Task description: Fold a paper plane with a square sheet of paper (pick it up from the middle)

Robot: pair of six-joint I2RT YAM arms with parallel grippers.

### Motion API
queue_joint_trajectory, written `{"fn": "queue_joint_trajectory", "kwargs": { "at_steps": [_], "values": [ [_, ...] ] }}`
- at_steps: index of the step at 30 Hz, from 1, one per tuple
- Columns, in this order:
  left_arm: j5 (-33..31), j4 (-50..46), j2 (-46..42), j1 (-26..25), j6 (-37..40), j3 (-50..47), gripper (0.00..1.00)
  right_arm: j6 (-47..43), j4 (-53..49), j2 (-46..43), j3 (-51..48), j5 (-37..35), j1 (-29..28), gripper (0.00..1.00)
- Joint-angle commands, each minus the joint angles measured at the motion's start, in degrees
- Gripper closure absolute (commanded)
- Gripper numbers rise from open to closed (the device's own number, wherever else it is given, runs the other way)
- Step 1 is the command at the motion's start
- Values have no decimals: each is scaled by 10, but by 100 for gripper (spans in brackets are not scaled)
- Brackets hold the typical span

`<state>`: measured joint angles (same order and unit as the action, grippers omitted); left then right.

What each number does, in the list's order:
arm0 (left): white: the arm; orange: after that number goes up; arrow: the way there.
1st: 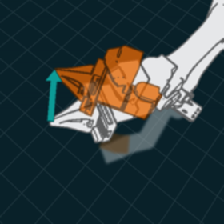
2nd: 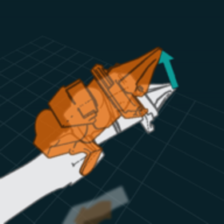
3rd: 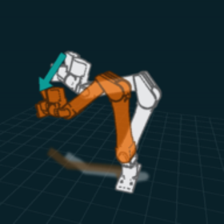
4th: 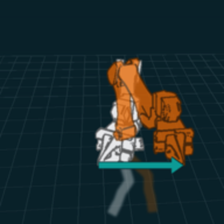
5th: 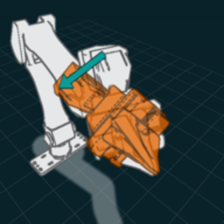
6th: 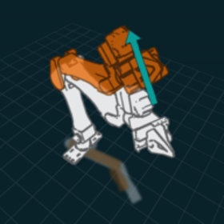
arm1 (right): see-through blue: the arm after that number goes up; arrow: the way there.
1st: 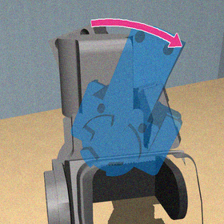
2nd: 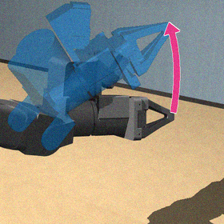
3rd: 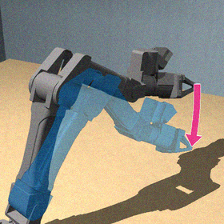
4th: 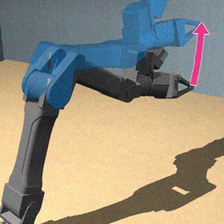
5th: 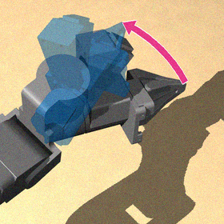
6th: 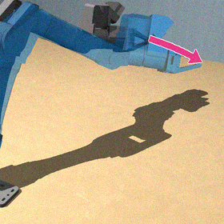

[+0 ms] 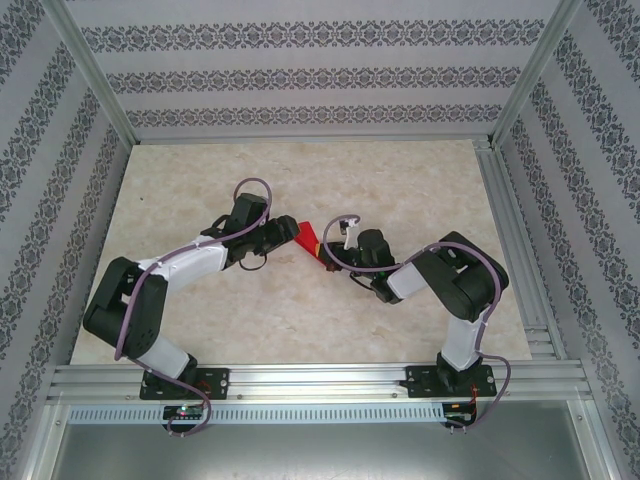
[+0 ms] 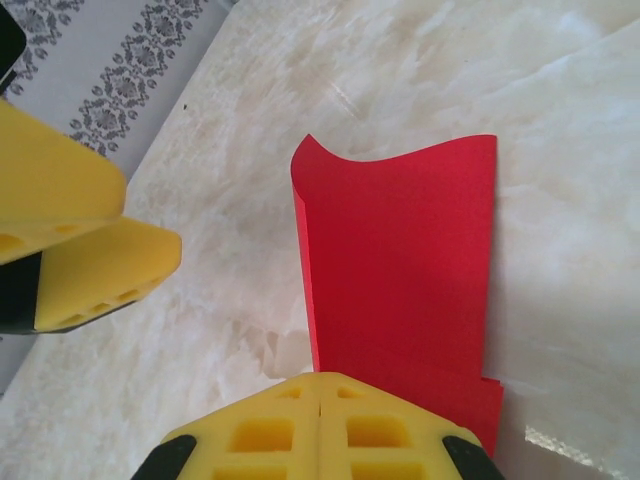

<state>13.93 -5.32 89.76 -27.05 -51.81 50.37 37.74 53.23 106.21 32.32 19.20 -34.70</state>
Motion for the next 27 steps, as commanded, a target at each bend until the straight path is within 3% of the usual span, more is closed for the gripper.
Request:
{"fn": "queue_joint_trajectory", "kwargs": {
  "at_steps": [1,12,27],
  "values": [
    [24,35,24,-10,26,6,37,55,19,-3,1,18,9,100],
    [70,53,95,-29,48,60,56,98,-25,3,1,10,26,100],
    [107,73,151,-38,61,96,63,156,-15,35,2,41,41,100]
  ]
}}
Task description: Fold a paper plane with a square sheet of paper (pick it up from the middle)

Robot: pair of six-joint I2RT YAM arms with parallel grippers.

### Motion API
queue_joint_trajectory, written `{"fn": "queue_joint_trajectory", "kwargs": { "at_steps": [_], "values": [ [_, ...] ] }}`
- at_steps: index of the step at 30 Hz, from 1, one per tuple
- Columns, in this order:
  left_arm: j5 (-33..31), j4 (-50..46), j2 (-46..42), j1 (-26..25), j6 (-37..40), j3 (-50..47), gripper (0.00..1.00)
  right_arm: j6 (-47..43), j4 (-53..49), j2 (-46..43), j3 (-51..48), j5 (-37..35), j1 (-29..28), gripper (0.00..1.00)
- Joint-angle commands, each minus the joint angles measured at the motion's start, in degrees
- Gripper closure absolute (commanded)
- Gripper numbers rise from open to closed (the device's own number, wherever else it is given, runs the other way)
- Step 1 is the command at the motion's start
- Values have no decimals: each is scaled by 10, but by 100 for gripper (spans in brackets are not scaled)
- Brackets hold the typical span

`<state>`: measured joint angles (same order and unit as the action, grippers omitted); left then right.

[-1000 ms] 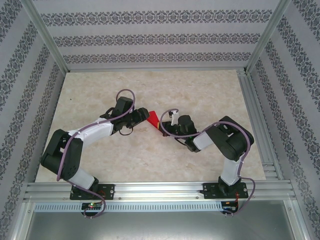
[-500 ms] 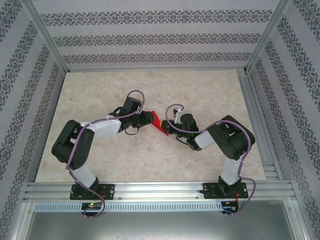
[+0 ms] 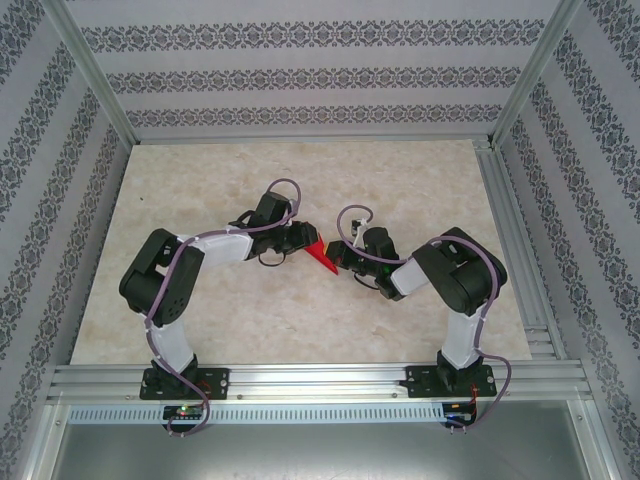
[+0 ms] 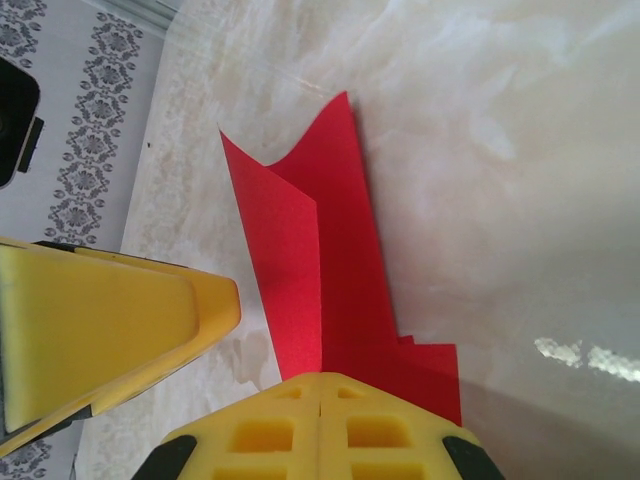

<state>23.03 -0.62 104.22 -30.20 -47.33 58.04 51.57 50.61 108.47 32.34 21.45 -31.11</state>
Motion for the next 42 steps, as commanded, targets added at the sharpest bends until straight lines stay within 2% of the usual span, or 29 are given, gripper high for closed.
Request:
{"fn": "queue_joint_trajectory", "kwargs": {
  "at_steps": [1,8,24,42],
  "values": [
    [17,26,7,-7,17,20,63,19,11,15,2,21,5,100],
    [22,30,11,-9,20,23,63,27,22,36,13,49,7,100],
    [11,12,31,-10,23,26,68,16,0,41,25,63,11,97],
    [-18,-12,48,-10,19,34,68,-27,-60,-7,28,88,16,79]
  ]
}}
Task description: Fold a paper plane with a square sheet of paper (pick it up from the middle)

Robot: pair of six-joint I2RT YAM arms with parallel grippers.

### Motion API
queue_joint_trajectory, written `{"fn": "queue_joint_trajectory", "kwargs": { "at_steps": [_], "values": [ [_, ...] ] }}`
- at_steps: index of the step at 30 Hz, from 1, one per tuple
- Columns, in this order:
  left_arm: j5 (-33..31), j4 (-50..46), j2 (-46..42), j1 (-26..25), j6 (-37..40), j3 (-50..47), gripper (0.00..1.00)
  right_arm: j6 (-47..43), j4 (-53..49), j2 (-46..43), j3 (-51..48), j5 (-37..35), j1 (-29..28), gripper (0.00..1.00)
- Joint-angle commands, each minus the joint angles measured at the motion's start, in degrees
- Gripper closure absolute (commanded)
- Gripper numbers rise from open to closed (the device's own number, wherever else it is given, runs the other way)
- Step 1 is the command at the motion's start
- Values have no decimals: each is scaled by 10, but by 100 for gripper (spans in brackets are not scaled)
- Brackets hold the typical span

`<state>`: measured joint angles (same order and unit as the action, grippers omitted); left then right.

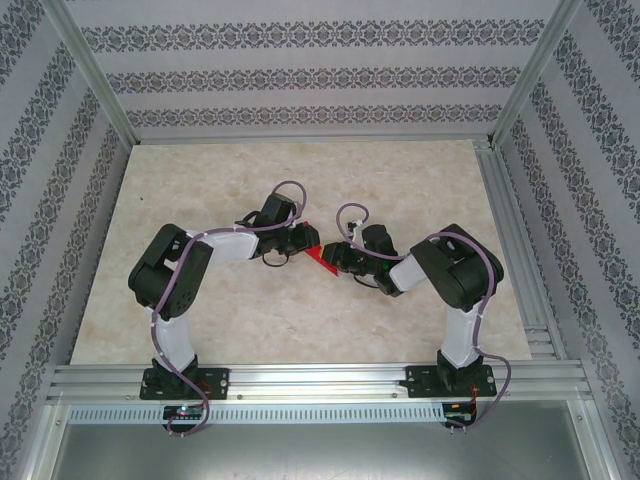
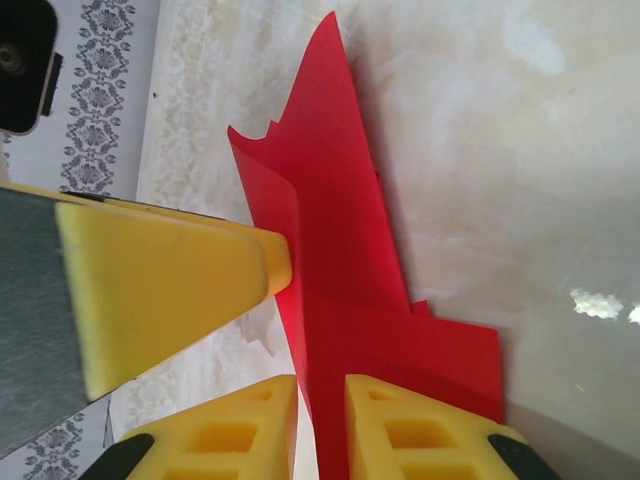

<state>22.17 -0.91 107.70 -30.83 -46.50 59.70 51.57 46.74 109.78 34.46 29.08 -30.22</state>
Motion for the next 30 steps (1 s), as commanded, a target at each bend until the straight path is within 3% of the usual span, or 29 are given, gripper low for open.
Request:
{"fn": "queue_joint_trajectory", "kwargs": {
  "at_steps": [1,11,20,30],
  "values": [
    [-9,-11,14,-4,9,18,68,-32,-27,-23,6,12,7,79],
    [-12,-16,17,-4,6,23,68,-116,-155,-91,16,-24,7,73],
    [-11,-17,17,-4,4,25,68,-227,-335,-154,40,-133,-30,62],
    [-10,-17,17,-4,4,24,68,-289,-427,-131,102,-200,-78,60]
  ]
}}
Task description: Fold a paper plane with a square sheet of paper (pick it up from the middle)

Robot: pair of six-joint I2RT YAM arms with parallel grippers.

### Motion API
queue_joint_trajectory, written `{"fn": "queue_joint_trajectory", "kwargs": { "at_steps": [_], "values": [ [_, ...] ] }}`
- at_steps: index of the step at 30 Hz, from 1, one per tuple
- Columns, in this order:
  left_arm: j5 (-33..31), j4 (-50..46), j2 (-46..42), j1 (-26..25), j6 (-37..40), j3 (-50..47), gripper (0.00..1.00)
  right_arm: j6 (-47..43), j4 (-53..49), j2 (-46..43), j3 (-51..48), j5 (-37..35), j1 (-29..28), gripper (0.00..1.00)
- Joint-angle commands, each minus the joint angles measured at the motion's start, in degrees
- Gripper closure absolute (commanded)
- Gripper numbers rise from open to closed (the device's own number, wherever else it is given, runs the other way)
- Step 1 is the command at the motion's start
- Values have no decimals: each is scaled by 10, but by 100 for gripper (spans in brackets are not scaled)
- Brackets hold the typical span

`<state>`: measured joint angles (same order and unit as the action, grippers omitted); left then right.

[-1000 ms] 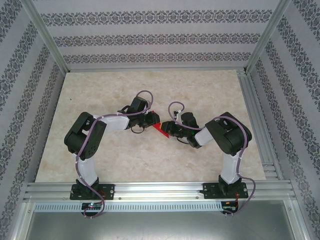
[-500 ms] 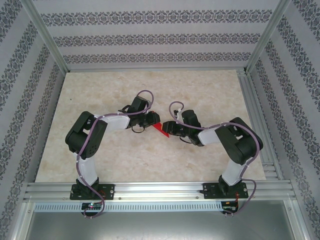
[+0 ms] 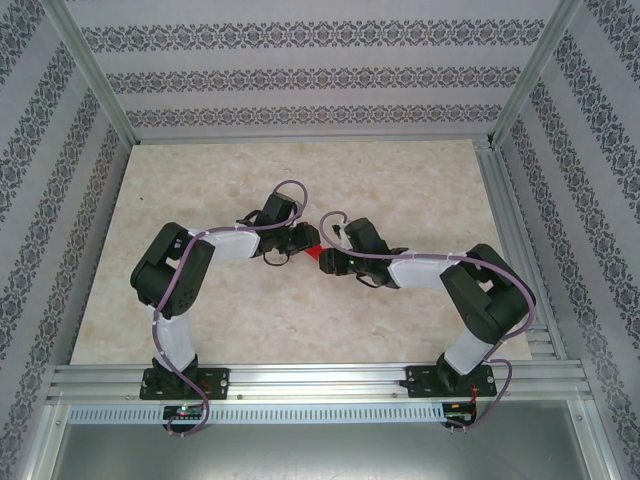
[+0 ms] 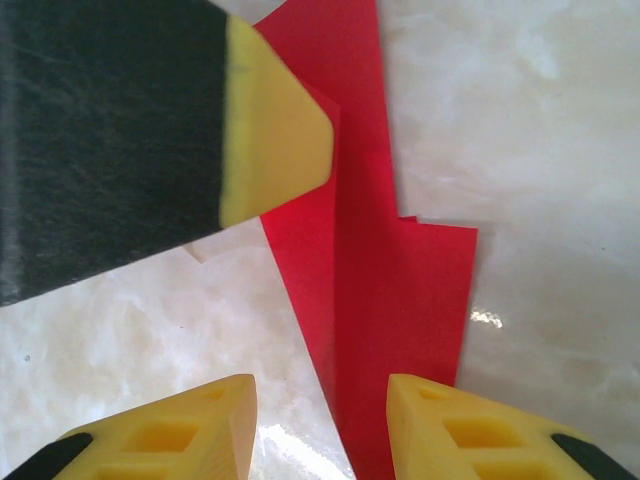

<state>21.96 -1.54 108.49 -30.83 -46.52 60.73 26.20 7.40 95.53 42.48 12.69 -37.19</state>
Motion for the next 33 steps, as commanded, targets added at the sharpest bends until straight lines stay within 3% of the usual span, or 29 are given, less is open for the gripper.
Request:
{"fn": "queue_joint_trajectory", "kwargs": {
  "at_steps": [1,19,33],
  "values": [
    [-7,-11,9,-4,3,14,68,-38,-38,15,27,-38,-9,60],
    [-5,-8,3,-4,-1,11,68,-70,-51,82,88,-41,-22,64],
    [-7,-10,-10,-4,-1,5,68,-53,-21,83,83,-11,-16,82]
  ]
}}
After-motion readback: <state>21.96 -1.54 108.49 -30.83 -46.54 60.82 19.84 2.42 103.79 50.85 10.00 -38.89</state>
